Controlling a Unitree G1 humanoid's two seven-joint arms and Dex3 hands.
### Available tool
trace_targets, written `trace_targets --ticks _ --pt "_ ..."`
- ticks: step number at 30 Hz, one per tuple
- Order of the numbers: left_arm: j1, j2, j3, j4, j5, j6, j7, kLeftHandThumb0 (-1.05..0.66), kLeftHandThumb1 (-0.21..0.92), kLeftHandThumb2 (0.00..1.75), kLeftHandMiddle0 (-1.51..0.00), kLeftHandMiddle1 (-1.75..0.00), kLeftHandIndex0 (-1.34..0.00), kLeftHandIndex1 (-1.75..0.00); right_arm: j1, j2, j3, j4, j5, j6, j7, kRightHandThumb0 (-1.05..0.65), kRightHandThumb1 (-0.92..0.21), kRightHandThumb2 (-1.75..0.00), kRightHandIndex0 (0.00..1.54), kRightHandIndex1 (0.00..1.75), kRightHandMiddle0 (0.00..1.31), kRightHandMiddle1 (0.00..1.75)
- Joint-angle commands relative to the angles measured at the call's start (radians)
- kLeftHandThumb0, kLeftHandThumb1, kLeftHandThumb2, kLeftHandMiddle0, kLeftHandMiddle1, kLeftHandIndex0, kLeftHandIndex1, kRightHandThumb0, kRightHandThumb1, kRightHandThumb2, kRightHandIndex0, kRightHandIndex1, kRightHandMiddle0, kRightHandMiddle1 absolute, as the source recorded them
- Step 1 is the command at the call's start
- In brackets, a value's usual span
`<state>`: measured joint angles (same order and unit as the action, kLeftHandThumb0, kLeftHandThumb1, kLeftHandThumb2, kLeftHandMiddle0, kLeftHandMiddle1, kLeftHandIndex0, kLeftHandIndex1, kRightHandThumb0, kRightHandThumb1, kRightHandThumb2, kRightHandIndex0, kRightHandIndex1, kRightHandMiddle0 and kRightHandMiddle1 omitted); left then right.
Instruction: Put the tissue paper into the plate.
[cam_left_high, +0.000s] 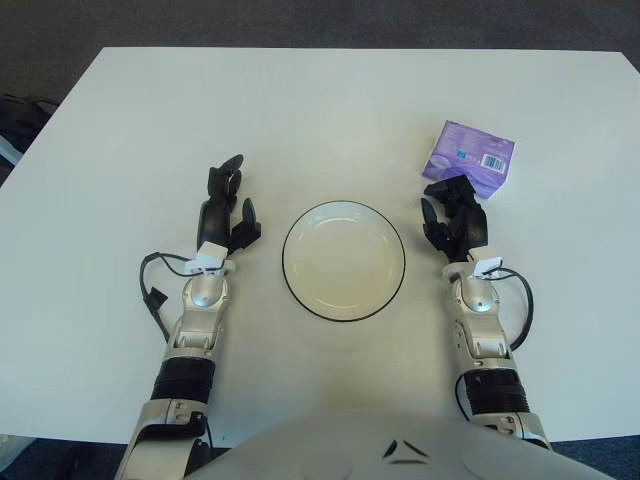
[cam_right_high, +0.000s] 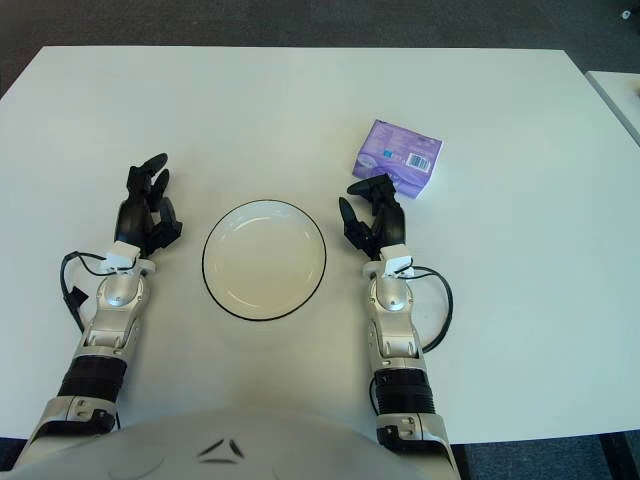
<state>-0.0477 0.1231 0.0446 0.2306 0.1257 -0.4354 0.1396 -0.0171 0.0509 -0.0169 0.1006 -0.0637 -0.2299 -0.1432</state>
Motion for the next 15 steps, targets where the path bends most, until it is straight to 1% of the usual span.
trace_targets --ticks 1,15 --pt "0.061 -0.028 -0.016 0.069 0.007 0.020 0.000 -0.68 0.92 0.87 -0.38 0.00 0.00 -0.76 0.078 0.002 -0.001 0.087 0.012 0.085 0.016 -0.35 -0.92 -0.40 0.54 1.07 0.32 1.61" --pt "0.060 -0.031 -0.018 0.067 0.007 0.021 0.001 -0.68 0.92 0.87 -0.38 0.00 0.00 -0.78 0.091 0.003 -0.002 0.062 0.017 0.088 0.026 -0.35 -0.92 -0.40 0.53 1.07 0.33 1.61"
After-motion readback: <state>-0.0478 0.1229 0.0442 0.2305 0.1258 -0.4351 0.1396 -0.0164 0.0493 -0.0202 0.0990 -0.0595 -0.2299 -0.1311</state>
